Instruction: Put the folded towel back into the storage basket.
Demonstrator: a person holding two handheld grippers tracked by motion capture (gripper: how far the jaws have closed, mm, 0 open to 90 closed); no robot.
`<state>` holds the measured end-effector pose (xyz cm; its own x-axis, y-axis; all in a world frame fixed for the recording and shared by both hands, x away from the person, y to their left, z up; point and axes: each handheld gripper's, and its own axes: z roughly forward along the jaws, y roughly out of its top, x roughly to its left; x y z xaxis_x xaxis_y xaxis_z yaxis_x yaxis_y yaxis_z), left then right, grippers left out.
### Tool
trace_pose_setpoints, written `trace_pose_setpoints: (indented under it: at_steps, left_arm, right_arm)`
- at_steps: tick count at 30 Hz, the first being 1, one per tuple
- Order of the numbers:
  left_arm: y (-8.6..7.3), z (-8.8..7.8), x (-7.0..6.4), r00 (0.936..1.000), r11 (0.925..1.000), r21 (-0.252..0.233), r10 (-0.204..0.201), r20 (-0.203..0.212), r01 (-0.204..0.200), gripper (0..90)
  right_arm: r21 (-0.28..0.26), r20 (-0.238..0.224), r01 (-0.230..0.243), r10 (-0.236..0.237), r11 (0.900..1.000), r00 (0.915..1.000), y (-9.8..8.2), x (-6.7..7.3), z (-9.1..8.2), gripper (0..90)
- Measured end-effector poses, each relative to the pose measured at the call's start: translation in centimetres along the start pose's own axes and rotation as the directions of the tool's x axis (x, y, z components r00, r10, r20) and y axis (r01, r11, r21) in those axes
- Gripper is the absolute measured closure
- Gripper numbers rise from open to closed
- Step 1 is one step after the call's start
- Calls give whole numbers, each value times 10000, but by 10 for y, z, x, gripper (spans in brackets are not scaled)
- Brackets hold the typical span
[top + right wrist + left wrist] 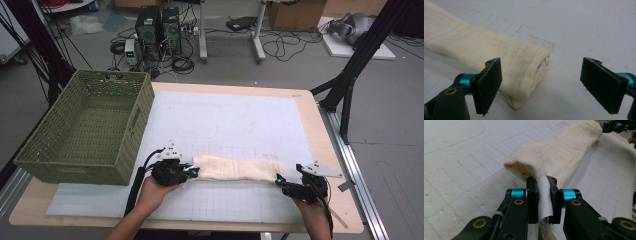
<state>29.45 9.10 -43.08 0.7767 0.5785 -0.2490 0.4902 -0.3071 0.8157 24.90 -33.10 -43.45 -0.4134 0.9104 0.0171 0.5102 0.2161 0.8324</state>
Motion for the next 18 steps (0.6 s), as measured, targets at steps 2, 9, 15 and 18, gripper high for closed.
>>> trace_pose_setpoints:
  at_steps: [2, 9, 15, 18]
  left_arm:
    - [-1, 0, -1, 10000, 10000, -27, 88, -16, -88, 809]
    - [-2, 0, -3, 9998, 9997, -141, 186, -63, -186, 808]
    - [-5, 0, -4, 9994, 9994, -118, 309, -128, -311, 808]
    - [-6, -1, -4, 9994, 9994, -109, 326, -132, -328, 809]
  right_arm:
    - [189, -234, -85, 89, 9998, 9997, 0, 1, 5, 208]
    - [1140, -550, -59, 122, 9935, 9984, -2, 3, 17, 340]
    - [1460, -1222, -139, 320, 9892, 9920, -3, 3, 18, 570]
    - [1521, -1786, -449, 722, 9873, 9813, -4, 2, 18, 715]
